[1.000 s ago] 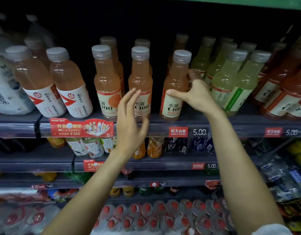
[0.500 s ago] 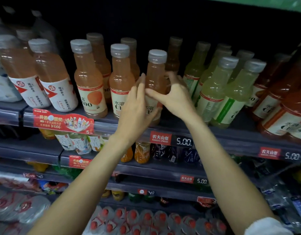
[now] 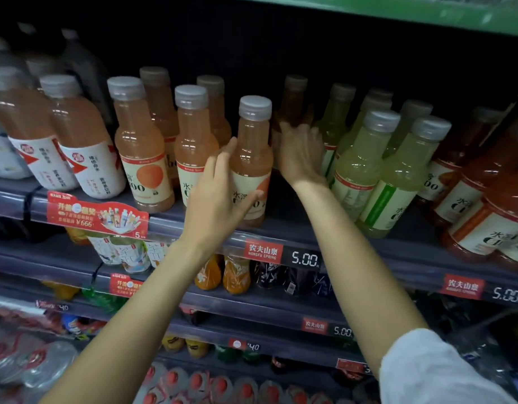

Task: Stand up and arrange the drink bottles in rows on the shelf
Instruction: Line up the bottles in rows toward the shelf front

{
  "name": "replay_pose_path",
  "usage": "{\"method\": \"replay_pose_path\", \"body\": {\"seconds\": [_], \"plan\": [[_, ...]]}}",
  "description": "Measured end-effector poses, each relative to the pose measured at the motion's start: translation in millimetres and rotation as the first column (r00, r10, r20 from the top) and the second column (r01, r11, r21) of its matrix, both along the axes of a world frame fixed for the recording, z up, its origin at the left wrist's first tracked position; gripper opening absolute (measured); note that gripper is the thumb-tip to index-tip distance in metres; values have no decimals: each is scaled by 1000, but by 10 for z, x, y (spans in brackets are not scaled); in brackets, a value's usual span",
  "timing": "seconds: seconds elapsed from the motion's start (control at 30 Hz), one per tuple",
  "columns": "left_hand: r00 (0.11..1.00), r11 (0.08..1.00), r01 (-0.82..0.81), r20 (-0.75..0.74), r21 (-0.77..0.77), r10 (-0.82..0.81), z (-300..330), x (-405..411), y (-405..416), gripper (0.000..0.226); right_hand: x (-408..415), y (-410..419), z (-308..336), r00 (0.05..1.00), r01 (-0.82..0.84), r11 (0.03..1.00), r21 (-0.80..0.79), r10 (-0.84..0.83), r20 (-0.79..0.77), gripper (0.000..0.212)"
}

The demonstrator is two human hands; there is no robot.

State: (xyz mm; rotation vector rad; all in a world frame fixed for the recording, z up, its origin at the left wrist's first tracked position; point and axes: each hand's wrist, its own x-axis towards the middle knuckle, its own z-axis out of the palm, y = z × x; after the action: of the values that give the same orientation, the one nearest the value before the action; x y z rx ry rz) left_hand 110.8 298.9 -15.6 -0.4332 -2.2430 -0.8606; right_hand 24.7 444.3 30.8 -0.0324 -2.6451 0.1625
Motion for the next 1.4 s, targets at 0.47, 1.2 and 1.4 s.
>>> {"method": "replay_pose_path", "body": {"seconds": [0.47,1.2,1.4], "plan": [[1000,998,-2,-24,-58,1,-6,-18,-39,83,7,16,-30,1000,-22,999,38,22,8,36],[1000,999,-21,-22,-48,20,-39,-23,-25,85,251,130,43,981,-176,699,-694,183,-65,57],[1000,998,-13,-12,-54,12,-40,-26,-29,85,175,198,63,966,-168,667,-726,259,15,58]]}}
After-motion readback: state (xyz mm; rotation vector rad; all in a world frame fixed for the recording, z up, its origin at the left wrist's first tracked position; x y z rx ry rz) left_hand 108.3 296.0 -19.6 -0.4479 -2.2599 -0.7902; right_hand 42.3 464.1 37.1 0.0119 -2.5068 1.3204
